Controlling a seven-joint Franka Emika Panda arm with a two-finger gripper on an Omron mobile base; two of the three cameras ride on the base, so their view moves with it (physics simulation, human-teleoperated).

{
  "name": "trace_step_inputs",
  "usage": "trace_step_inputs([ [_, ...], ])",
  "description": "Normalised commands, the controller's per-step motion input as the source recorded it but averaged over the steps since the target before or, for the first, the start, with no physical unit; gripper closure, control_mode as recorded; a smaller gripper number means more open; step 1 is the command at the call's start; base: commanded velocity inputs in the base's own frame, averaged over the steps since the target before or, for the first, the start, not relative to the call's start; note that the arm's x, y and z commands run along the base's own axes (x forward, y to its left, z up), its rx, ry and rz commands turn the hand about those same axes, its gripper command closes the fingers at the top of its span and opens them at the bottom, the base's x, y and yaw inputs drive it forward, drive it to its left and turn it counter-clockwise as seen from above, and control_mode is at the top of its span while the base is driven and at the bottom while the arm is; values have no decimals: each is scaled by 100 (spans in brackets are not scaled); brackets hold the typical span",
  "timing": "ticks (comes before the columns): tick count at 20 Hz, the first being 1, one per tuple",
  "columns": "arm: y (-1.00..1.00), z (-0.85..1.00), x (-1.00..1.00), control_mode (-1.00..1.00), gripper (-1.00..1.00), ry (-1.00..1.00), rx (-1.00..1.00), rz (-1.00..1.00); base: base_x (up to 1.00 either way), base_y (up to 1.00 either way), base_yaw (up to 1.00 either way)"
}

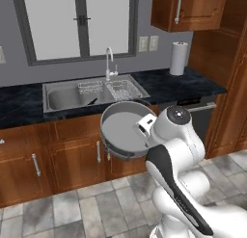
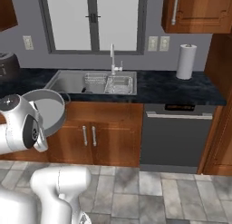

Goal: Move the pot and pan from the stove into the sink.

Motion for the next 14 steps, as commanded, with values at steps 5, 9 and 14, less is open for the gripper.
trace_step_inputs([
  [5, 0, 0, 0, 100, 100, 0, 0, 0, 3, -7, 0],
  [9, 0, 0, 0, 100, 100, 0, 0, 0, 40, 0, 0],
  [14, 0, 0, 0, 100, 100, 0, 0, 0, 55, 11, 0],
])
